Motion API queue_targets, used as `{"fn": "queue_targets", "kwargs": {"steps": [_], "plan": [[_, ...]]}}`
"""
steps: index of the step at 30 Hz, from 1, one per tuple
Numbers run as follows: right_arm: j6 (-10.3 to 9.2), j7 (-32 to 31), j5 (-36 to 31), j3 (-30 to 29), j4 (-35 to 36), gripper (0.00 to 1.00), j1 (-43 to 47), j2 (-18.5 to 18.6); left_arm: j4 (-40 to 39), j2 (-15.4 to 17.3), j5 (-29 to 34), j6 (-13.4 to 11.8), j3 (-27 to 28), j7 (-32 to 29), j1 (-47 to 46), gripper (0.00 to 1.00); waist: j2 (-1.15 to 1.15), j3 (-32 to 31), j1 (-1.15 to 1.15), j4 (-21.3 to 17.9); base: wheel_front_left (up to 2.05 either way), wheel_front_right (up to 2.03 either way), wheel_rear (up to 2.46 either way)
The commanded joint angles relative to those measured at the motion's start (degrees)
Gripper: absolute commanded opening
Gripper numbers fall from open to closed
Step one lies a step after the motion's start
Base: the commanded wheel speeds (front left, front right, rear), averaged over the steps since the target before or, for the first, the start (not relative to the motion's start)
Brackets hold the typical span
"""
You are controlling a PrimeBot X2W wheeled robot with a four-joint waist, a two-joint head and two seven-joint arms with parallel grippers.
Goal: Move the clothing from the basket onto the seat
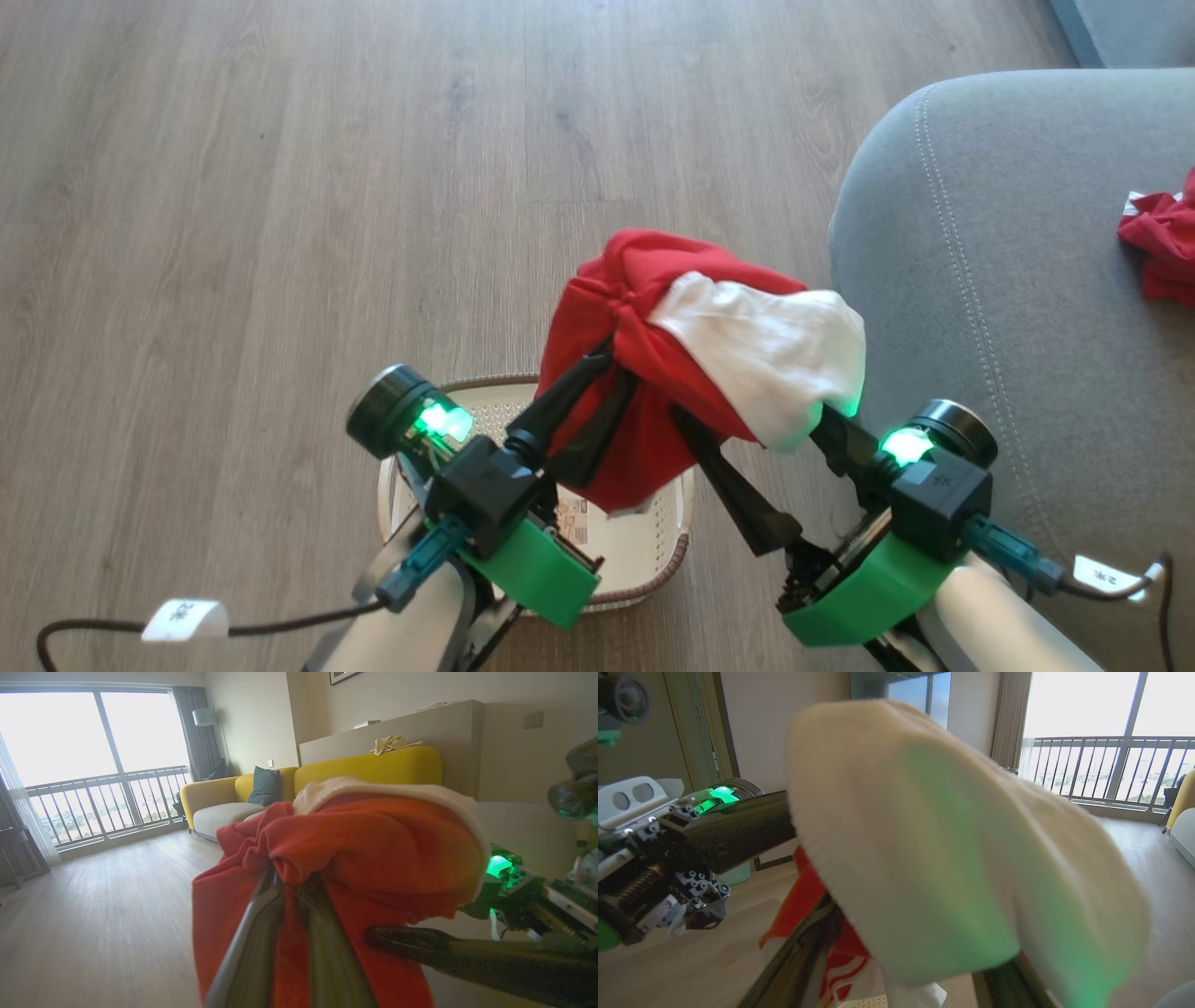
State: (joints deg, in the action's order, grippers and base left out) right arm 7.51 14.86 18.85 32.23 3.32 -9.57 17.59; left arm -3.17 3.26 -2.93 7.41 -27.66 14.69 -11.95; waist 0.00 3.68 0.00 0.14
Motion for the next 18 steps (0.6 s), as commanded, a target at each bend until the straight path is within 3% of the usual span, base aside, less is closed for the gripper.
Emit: {"fn": "queue_targets", "kwargs": {"steps": [1,18], "plan": [[-0.02,0.1,0.5,0.6,1.4,1.00,-2.1,-0.6,-2.2,-0.4,-0.1,0.0,1.2,0.3,-3.2,0.00,0.00,-0.1,0.00,0.3,0.00,0.00,0.00],[-0.02,0.1,-0.7,2.7,-3.9,1.00,-5.9,-3.7,0.0,-0.3,-1.6,0.1,-6.8,0.3,-3.8,0.00,0.00,-0.2,0.00,2.2,0.00,0.00,0.00]]}}
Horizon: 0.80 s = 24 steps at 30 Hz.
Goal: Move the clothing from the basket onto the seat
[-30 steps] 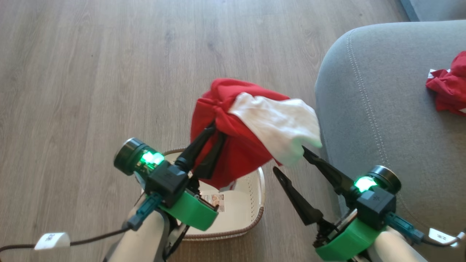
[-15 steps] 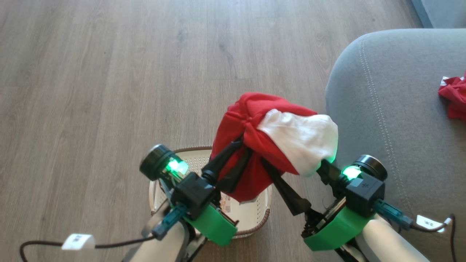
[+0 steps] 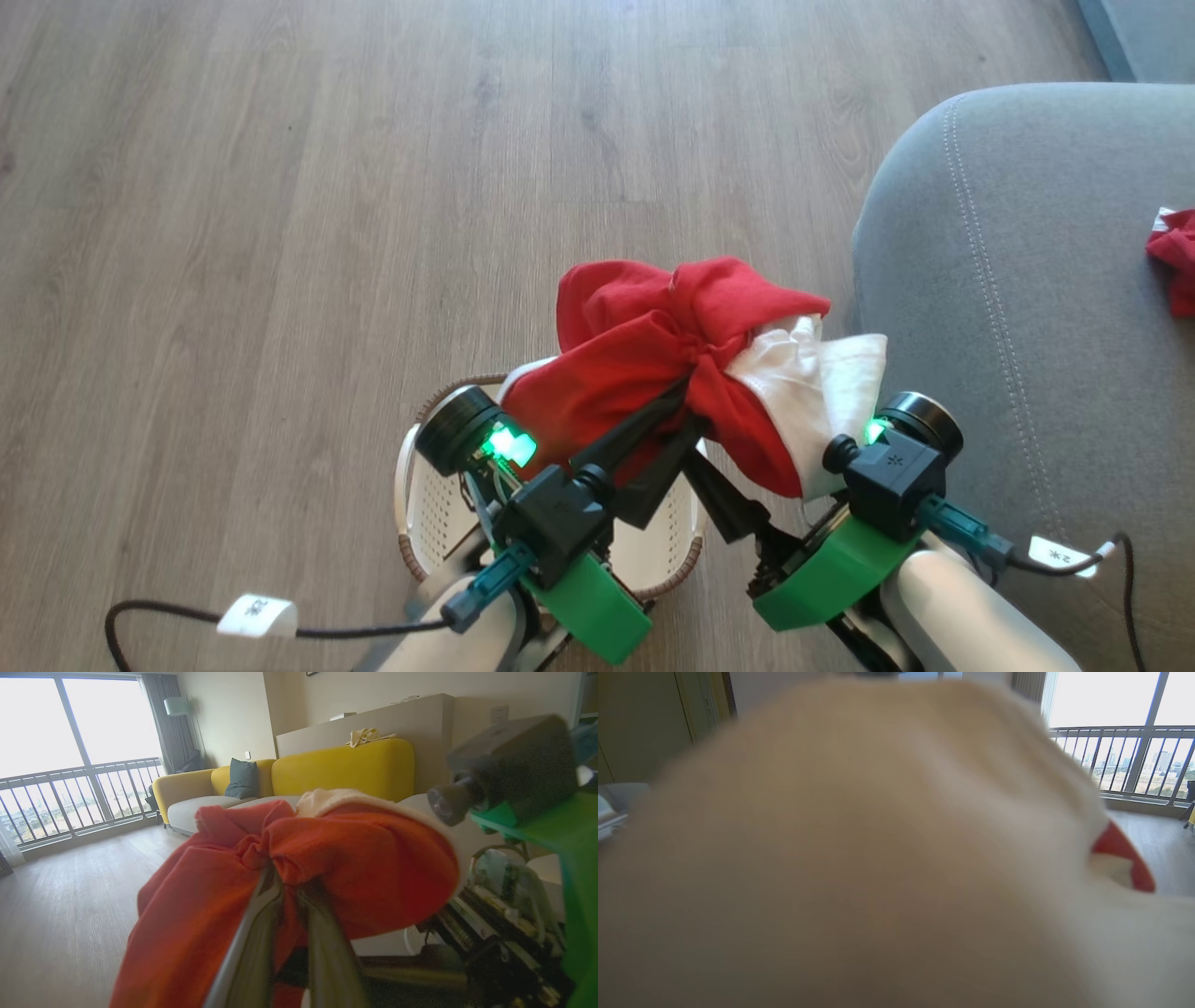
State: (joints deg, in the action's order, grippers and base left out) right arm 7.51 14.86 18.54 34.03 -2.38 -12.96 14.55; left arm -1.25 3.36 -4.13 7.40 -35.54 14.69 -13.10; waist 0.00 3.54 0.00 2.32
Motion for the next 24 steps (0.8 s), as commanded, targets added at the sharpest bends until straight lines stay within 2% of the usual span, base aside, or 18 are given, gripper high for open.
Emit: {"fn": "queue_targets", "kwargs": {"steps": [1,2,3,5,16,17,18,19,20,22,24], "plan": [[-0.02,0.1,-0.5,1.1,1.9,1.00,-2.6,-0.7,-1.8,-0.4,-0.5,0.1,0.8,0.3,-2.7,0.00,0.00,-0.1,0.00,0.2,0.00,0.00,0.00],[-0.02,0.1,-0.3,1.4,1.9,0.97,-2.7,-0.7,-1.8,-0.4,-0.6,0.1,0.5,0.3,-2.8,0.00,0.00,-0.1,0.00,0.3,0.00,0.00,0.00],[-0.02,0.1,-0.4,1.4,1.9,0.44,-2.7,-0.7,-1.7,-0.3,-0.7,0.1,0.4,0.3,-2.8,0.00,0.00,-0.2,0.00,0.3,0.00,0.00,0.00],[-0.02,0.1,-0.6,1.0,2.1,0.00,-2.7,-0.8,-1.8,-0.3,-0.9,0.1,0.2,0.3,-2.9,0.00,0.00,-0.3,0.00,0.5,0.00,0.00,0.00],[-0.02,0.1,-2.7,-4.7,3.4,0.00,-0.9,-2.8,-1.5,-0.2,-0.7,0.1,2.8,0.3,-2.1,0.00,0.00,-0.4,0.00,0.4,0.00,0.00,0.00],[-0.02,0.1,-2.8,-4.9,3.5,0.00,-0.8,-2.9,-1.5,-0.2,-0.6,0.1,3.2,0.3,-2.1,0.10,0.00,-0.3,0.00,0.4,0.00,0.00,0.00],[-0.02,0.1,-2.9,-5.2,3.5,0.00,-0.7,-3.0,-1.6,-0.2,-0.5,0.1,3.5,0.3,-2.0,0.35,0.00,-0.3,0.00,0.3,0.00,0.00,0.00],[-0.02,0.1,-3.1,-5.4,3.6,0.00,-0.6,-3.1,-1.6,-0.3,-0.4,0.1,3.8,0.3,-2.0,0.55,0.00,-0.3,0.00,0.3,0.00,0.00,0.00],[-0.02,0.1,-3.1,-5.4,3.6,0.00,-0.6,-3.1,-1.6,-0.3,-0.4,0.1,3.8,0.3,-2.0,0.55,0.00,-0.3,0.00,0.3,0.00,0.00,0.00],[-0.02,0.1,-3.4,-5.9,3.6,0.00,-0.4,-3.2,-1.3,-0.3,-0.4,0.1,4.0,0.3,-1.8,1.00,0.00,-0.2,0.00,0.1,0.00,0.00,0.00],[-0.02,0.1,-3.6,-6.6,3.8,0.00,-0.2,-3.4,-1.0,-0.3,-0.4,0.1,4.2,0.3,-1.7,1.00,0.00,-0.3,0.00,0.0,0.00,0.00,0.00]]}}
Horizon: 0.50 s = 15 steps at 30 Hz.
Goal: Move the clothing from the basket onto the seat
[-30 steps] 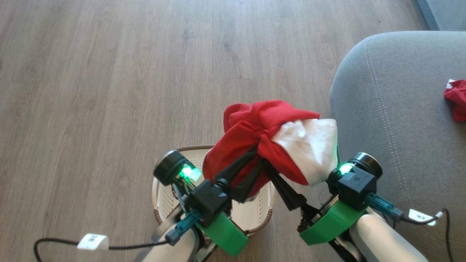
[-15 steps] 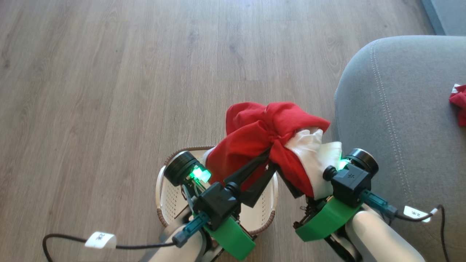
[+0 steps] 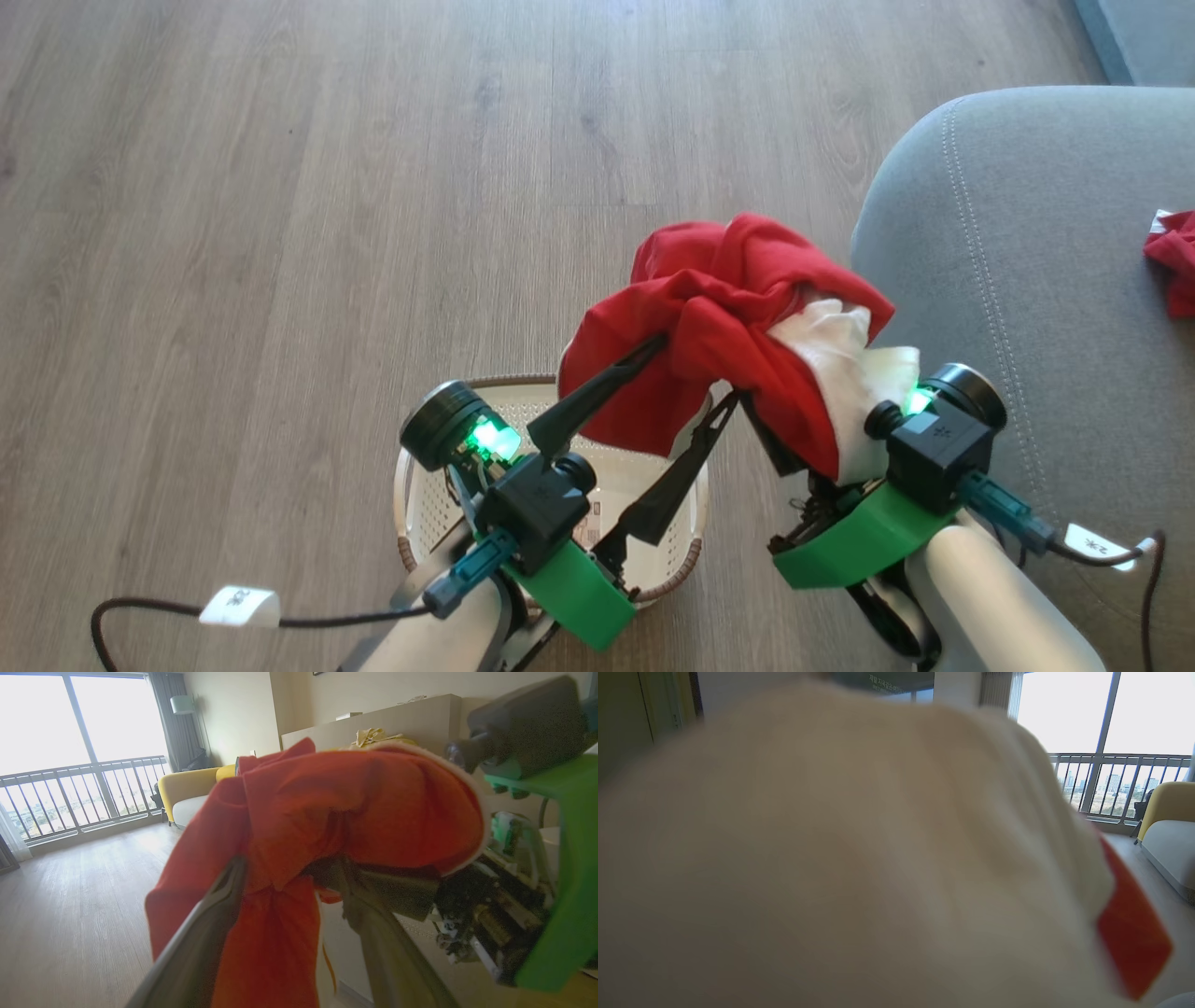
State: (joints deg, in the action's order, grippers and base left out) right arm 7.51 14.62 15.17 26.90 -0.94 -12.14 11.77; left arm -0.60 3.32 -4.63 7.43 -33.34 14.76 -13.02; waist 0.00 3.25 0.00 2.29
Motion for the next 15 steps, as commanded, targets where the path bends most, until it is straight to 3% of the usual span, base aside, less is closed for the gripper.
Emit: {"fn": "queue_targets", "kwargs": {"steps": [1,15], "plan": [[-0.02,0.4,-0.4,0.2,2.5,0.00,-1.0,-0.8,-1.6,-0.3,0.2,0.1,2.0,0.2,-1.8,1.00,0.00,0.0,0.00,-0.1,0.00,0.00,0.00],[-0.02,0.4,-2.2,-5.9,3.9,0.00,0.0,-0.1,0.3,-0.4,0.7,0.1,2.7,0.2,-0.3,1.00,0.00,-1.0,0.00,-0.9,0.00,0.00,0.00]]}}
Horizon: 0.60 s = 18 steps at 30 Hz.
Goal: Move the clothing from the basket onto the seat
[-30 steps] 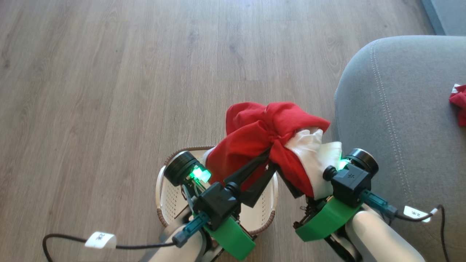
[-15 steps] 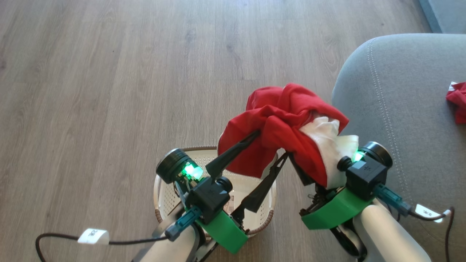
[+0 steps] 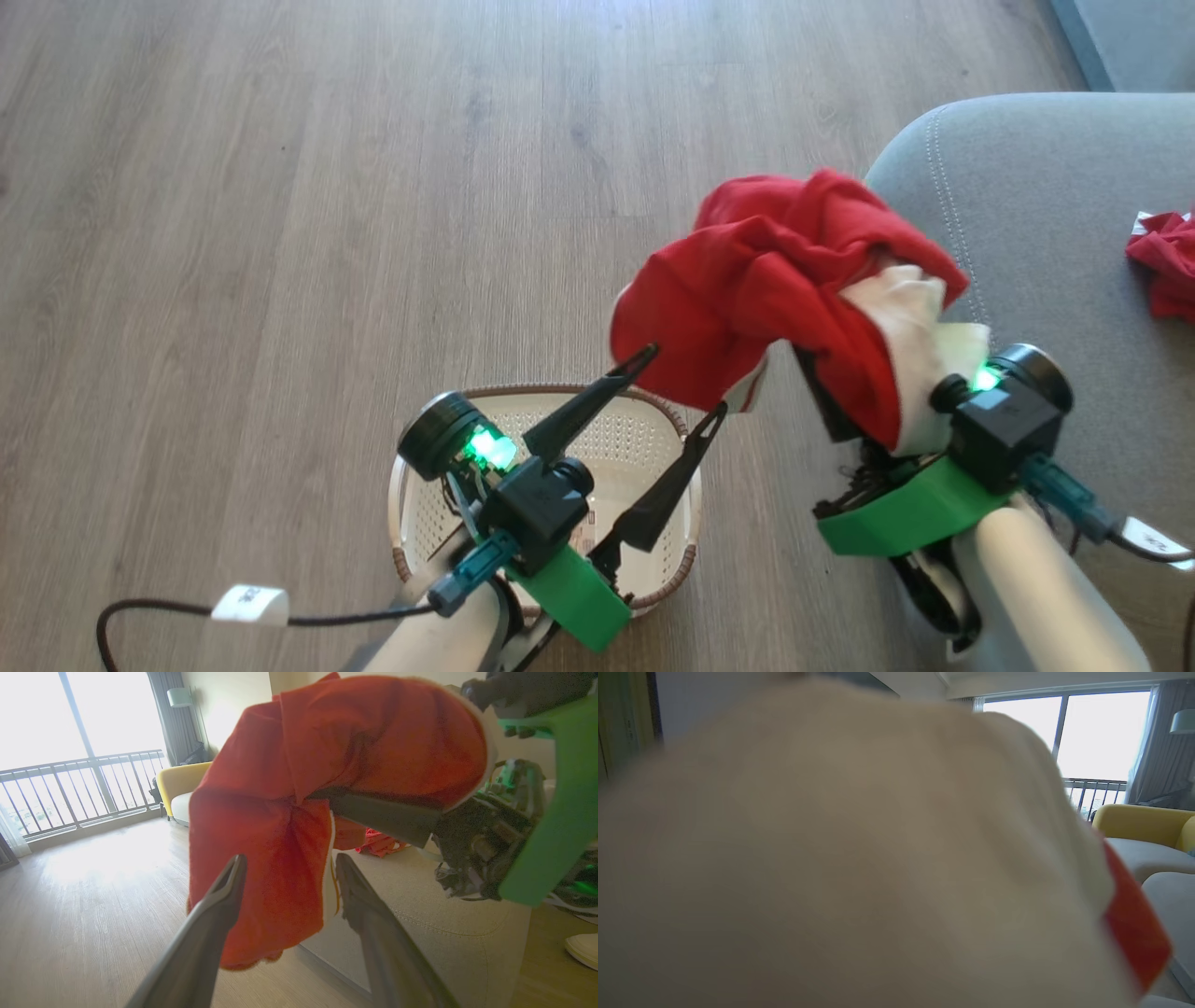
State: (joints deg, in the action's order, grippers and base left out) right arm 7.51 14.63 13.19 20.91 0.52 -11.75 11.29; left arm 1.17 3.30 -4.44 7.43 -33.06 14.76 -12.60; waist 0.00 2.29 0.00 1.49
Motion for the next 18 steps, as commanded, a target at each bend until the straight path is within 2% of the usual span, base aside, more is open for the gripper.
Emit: {"fn": "queue_targets", "kwargs": {"steps": [1,8,18], "plan": [[-0.02,0.4,-0.3,-0.6,2.6,0.00,-0.3,0.6,-1.3,-0.4,0.7,0.1,2.4,0.2,-0.6,1.00,0.00,-0.2,0.00,-0.2,0.00,0.00,0.00],[-0.02,0.4,-0.6,-4.9,3.2,0.00,-0.1,1.8,0.7,0.0,1.3,0.1,2.4,0.2,0.5,1.00,0.00,-0.1,0.00,-0.8,0.00,0.00,0.00],[-0.02,0.4,-1.4,-8.1,3.4,0.00,1.6,3.1,3.7,1.1,1.4,0.1,2.1,0.2,2.1,1.00,0.00,-0.1,0.00,-2.0,0.00,0.00,0.00]]}}
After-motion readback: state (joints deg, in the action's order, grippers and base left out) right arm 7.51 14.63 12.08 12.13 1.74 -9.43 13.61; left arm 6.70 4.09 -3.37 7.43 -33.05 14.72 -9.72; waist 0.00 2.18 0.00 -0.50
